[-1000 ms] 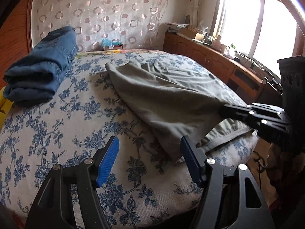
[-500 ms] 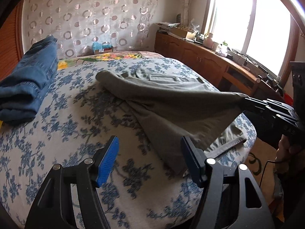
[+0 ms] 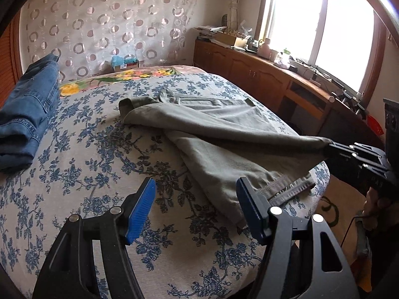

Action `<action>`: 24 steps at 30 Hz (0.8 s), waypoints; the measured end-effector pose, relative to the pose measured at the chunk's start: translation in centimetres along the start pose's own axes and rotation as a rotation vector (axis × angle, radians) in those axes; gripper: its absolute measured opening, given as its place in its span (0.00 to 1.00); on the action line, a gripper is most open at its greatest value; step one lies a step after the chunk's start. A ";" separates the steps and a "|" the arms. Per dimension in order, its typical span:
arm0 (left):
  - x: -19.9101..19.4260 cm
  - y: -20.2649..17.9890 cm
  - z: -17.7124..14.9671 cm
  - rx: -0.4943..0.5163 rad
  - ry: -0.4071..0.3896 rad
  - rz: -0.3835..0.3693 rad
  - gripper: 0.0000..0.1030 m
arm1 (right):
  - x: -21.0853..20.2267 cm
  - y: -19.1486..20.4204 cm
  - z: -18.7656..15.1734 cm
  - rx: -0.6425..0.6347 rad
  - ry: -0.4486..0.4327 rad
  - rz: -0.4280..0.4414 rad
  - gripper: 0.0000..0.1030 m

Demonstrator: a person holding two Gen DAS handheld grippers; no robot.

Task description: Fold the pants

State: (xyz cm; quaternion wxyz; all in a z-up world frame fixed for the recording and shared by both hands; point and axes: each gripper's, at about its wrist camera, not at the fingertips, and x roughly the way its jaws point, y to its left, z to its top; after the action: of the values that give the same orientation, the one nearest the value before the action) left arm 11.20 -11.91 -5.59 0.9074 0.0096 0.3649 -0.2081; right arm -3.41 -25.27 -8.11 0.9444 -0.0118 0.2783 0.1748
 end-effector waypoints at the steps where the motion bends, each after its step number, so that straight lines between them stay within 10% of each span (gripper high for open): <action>1: 0.1 -0.1 0.0 0.003 0.002 0.000 0.66 | 0.2 0.0 0.0 0.003 0.006 -0.003 0.06; 16: 2.6 0.0 -1.4 0.034 0.090 0.060 0.66 | 0.2 -0.7 -0.7 0.055 0.098 0.025 0.06; 19: 2.7 0.2 -1.6 0.026 0.097 0.062 0.66 | -0.4 -1.1 -0.7 0.063 0.084 0.007 0.24; 24: 2.6 0.3 -1.7 0.018 0.090 0.054 0.66 | -1.7 -1.7 -0.6 0.076 0.056 0.018 0.27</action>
State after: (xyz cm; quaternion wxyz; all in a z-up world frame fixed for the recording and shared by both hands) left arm 11.85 -12.25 -8.62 0.8953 0.0370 0.4030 -0.1862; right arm -4.52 -27.52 -7.84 0.9344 0.0216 0.3110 0.1721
